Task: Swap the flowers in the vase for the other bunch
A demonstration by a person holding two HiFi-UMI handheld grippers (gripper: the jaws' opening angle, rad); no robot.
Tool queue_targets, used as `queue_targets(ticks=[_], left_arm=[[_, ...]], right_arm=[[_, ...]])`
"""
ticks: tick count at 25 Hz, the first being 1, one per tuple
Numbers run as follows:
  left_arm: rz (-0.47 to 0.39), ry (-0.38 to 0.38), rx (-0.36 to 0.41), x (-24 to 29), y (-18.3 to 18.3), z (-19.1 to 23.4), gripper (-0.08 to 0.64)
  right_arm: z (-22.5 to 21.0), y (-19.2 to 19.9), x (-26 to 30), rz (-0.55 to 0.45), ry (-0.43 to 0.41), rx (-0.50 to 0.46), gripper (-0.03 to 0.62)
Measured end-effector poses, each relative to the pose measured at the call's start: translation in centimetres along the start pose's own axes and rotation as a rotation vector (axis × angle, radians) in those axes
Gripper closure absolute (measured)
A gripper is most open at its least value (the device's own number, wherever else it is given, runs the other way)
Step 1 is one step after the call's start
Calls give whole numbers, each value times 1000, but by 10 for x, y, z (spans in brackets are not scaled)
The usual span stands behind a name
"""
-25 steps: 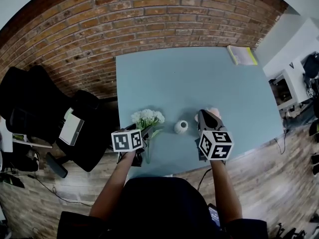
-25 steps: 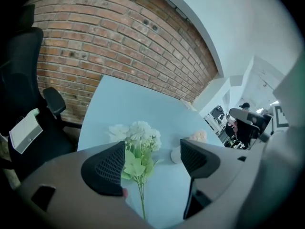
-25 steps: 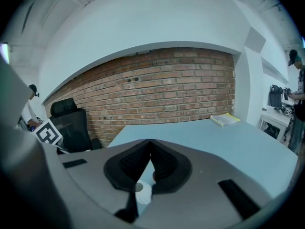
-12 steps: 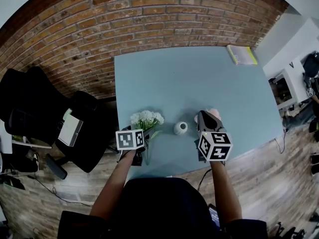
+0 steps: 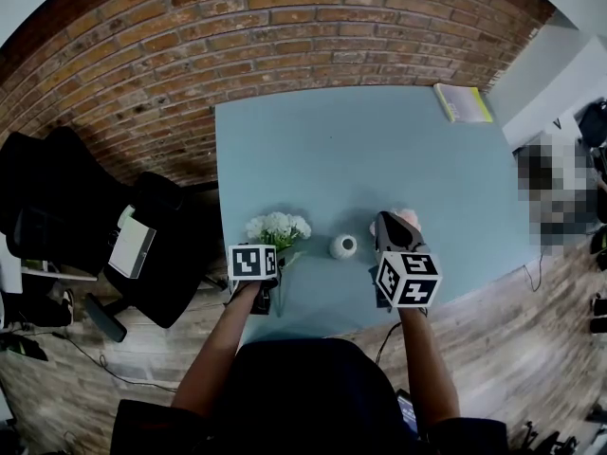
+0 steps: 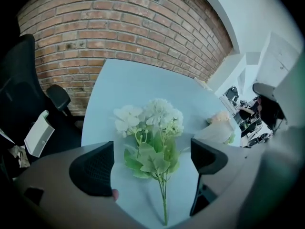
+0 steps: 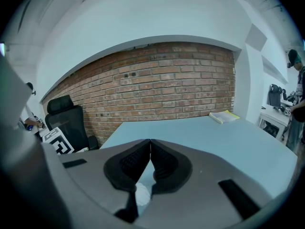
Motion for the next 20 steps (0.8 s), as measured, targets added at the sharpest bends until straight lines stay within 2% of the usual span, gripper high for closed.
queue_targets(ticks=[10, 20], left_arm=[[60, -38, 3, 15, -4, 5, 68], [91, -28, -13, 33, -10, 4, 69]], right_arm=[[-6, -2, 16, 28, 3, -7, 578], [-13, -1, 29, 53, 1, -2, 578]])
Point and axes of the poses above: the fingertips, and each gripper's own axes: x forward along the fingers, z to its left, y out of its underside, the point moved 8 cm from there along -x, backward along the fingers, and after that the axes turned 13 degrees about x, right-handed, at the moved point
